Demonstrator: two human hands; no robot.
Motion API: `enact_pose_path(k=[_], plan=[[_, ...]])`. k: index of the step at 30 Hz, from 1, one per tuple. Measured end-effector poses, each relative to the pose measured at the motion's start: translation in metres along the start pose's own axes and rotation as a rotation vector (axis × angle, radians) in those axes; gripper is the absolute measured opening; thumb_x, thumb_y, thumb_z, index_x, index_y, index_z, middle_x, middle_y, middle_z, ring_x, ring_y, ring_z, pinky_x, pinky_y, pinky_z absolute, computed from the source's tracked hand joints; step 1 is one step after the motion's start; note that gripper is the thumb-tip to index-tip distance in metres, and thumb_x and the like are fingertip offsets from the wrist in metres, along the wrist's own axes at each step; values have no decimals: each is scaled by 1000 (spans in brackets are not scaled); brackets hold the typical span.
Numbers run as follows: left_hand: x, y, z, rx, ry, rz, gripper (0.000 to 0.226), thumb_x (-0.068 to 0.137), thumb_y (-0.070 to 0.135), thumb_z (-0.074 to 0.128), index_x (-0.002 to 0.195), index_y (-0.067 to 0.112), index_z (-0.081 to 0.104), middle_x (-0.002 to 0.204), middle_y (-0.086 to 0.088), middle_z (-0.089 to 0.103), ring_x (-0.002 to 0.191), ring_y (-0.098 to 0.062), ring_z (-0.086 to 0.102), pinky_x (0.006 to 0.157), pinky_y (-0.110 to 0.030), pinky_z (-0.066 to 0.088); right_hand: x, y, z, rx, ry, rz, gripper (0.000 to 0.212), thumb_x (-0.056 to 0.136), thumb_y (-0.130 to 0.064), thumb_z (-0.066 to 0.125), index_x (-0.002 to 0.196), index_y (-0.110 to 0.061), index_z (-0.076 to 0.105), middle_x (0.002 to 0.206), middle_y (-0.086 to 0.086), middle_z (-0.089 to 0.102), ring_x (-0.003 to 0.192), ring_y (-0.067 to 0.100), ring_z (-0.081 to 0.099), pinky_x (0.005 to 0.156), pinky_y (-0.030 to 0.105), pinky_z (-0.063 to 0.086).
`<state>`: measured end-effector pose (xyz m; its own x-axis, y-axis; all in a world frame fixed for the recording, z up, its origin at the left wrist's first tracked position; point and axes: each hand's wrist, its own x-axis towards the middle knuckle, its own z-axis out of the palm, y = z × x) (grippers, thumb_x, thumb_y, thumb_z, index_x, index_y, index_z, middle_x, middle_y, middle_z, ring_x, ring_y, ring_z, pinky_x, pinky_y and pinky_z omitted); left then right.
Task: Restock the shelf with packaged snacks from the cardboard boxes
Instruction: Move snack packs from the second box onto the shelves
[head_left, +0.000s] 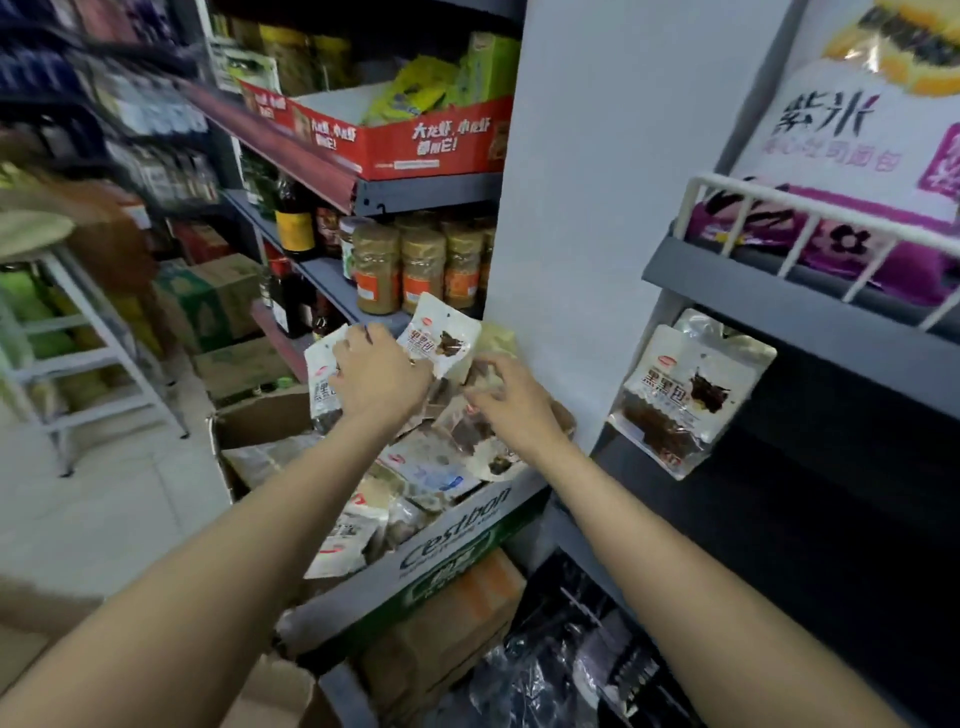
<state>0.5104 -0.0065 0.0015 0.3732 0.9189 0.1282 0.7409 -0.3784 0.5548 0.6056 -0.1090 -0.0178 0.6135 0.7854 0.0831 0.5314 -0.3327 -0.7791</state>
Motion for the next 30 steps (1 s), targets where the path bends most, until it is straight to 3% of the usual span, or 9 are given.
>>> enact_pose_path(k=[4,7,9,12,15,19,22,25,30], plan=[[24,-43,-4,-178,-169,-176,97,86,51,56,150,18,-9,158,-15,-6,145,-35,9,114,-52,23,39,-21,34,291,1,214,57,90,-13,61,139,-10,31,125,-6,47,115,11,44,88,18,35],[35,-60,-1,-406,-219,-311,98,89,55,48,148,13,-19,156,-25,3,140,-41,22,109,-45,29,84,-13,53,713,22,464,76,84,-9,69,144,-5,22,138,5,48,113,19,55,71,22,54],[38,-65,2,-401,-263,-333,106,87,59,49,147,6,-21,153,-24,19,135,-40,33,103,-41,35,111,6,70,677,86,529,86,72,-20,80,142,-6,33,131,11,56,105,25,61,71,30,56],[40,-70,7,-325,-352,-363,95,86,55,55,147,-4,10,137,-25,43,123,-34,47,100,-37,40,117,3,81,524,210,563,46,71,-24,81,109,-6,62,103,6,66,76,20,59,66,32,50],[40,-75,14,-232,-380,-322,49,86,49,60,98,3,56,103,-16,59,91,-30,57,80,-35,48,105,-6,84,441,236,529,16,84,-13,70,96,-4,67,101,11,67,85,24,63,73,33,51],[32,-71,19,-130,-166,-308,26,95,18,42,106,-1,56,113,-22,60,99,-38,58,79,-39,48,82,-13,75,446,353,329,10,89,-14,62,88,-5,67,93,13,68,81,19,56,70,28,41],[20,-57,17,-57,21,-167,30,98,11,33,106,1,60,106,-22,63,98,-41,59,79,-41,46,60,-12,54,620,461,231,15,90,-17,62,75,-20,59,92,2,66,85,20,62,73,33,51],[5,-38,14,-63,168,85,32,99,11,32,116,14,59,91,-19,65,85,-39,61,70,-41,46,36,-5,21,735,522,171,7,92,-14,58,86,-16,59,82,-5,62,73,9,57,67,26,47],[-21,4,14,-102,242,219,34,99,11,32,123,18,54,92,-18,67,85,-39,60,64,-36,36,2,16,-34,900,569,227,14,96,-14,53,108,-18,59,82,-11,57,97,20,62,94,43,49]])
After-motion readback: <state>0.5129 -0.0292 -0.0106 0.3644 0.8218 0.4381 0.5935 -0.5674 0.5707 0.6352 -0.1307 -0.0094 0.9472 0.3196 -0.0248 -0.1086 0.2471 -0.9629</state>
